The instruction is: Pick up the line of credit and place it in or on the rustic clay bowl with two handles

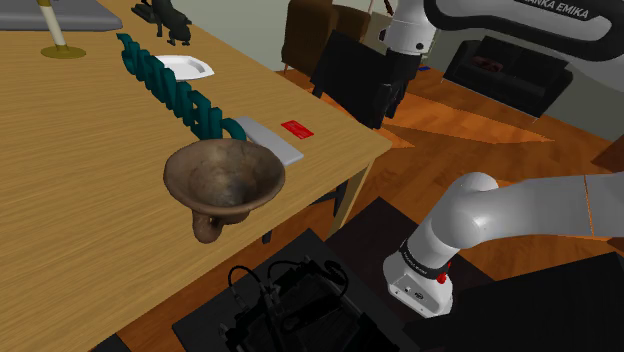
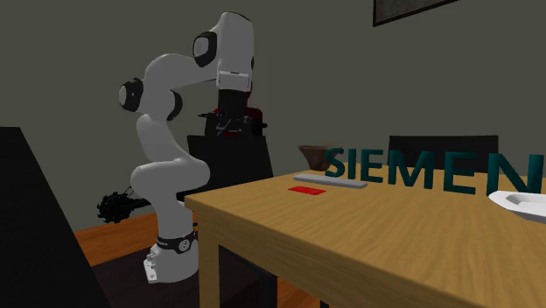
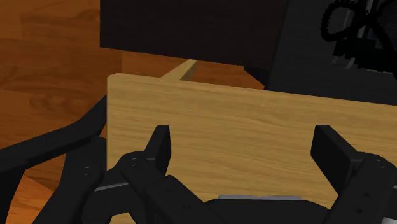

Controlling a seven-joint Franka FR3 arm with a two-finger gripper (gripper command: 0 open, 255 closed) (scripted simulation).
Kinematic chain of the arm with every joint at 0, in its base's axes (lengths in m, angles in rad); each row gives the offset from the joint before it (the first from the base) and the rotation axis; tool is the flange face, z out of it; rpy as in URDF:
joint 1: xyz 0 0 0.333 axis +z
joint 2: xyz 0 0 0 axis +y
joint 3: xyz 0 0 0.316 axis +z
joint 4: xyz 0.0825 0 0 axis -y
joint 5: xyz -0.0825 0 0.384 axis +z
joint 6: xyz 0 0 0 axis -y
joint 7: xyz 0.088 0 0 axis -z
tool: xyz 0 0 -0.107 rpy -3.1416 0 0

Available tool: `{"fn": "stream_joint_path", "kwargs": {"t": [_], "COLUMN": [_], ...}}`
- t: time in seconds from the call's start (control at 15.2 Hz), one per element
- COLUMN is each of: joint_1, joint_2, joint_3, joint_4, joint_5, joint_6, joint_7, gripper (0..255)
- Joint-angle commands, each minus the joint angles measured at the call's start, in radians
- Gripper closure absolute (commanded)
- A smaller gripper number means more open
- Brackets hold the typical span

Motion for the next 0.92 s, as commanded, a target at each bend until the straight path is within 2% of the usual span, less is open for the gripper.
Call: {"fn": "stream_joint_path", "kwargs": {"t": [0.0, 0.4, 0.86], "joint_1": [0.0, -0.007, 0.003], "joint_2": [0.0, 0.371, 0.802], "joint_3": [0.0, 0.079, 0.14], "joint_4": [0.0, 0.25, 0.601], "joint_5": [0.0, 0.039, 0.055], "joint_6": [0.0, -0.058, -0.185], "joint_7": [0.0, 0.117, 0.266], "gripper": [0, 0, 0]}}
